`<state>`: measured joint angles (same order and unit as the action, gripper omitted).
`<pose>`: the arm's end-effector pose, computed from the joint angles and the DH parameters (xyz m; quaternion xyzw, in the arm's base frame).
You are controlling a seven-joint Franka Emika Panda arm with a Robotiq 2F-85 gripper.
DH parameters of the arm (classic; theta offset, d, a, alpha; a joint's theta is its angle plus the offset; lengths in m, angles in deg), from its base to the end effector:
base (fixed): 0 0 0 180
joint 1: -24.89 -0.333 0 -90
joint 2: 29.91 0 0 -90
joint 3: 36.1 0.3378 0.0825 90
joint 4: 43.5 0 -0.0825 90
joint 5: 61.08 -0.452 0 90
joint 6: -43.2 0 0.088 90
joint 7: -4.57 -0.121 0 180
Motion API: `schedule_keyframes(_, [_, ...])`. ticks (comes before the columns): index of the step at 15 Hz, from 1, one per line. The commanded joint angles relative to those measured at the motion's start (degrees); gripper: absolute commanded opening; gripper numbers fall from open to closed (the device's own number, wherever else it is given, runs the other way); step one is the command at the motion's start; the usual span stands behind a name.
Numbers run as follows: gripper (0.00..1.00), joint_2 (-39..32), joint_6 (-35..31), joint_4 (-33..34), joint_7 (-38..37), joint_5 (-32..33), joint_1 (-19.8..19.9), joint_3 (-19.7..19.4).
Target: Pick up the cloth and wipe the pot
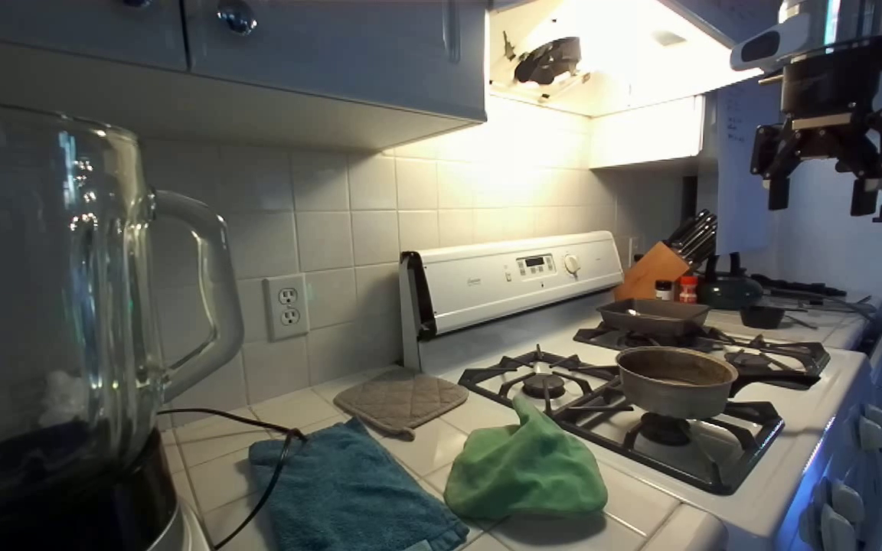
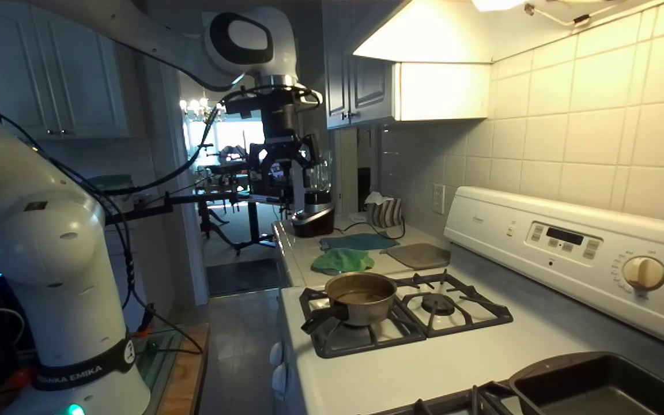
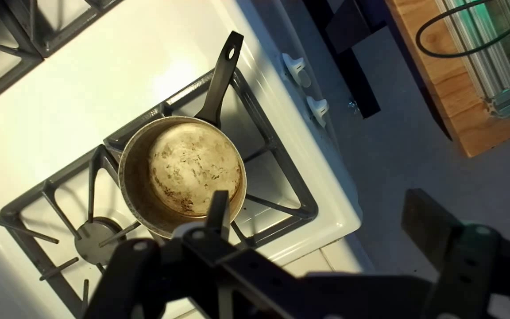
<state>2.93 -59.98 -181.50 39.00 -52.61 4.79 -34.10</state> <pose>0.4017 0.1484 0.5002 0.8705 0.4852 -0.0264 0.0786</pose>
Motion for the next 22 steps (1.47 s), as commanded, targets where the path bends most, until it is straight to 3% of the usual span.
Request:
schedule_keyframes(1, [1.00, -0.17, -0.02, 0.11, 0.53, -0.48, 1.07, 0.88])
schedule_keyframes(4, [1.00, -0.19, -0.03, 0.18, 0.67, -0.49, 1.08, 0.87])
schedule_keyframes(8, [1.00, -0.96, -0.40, 0.43, -13.14, -1.14, 5.19, 1.93])
schedule_keyframes(13, [1.00, -4.43, -1.62, 2.07, -27.22, -4.41, 5.43, 6.42])
schedule_keyframes(18, [1.00, -11.11, -8.05, 4.98, -32.16, -5.85, 4.12, 11.54])
schedule_keyframes(22, [1.00, -18.57, -13.01, 9.56, -31.62, -4.67, 3.63, 14.07])
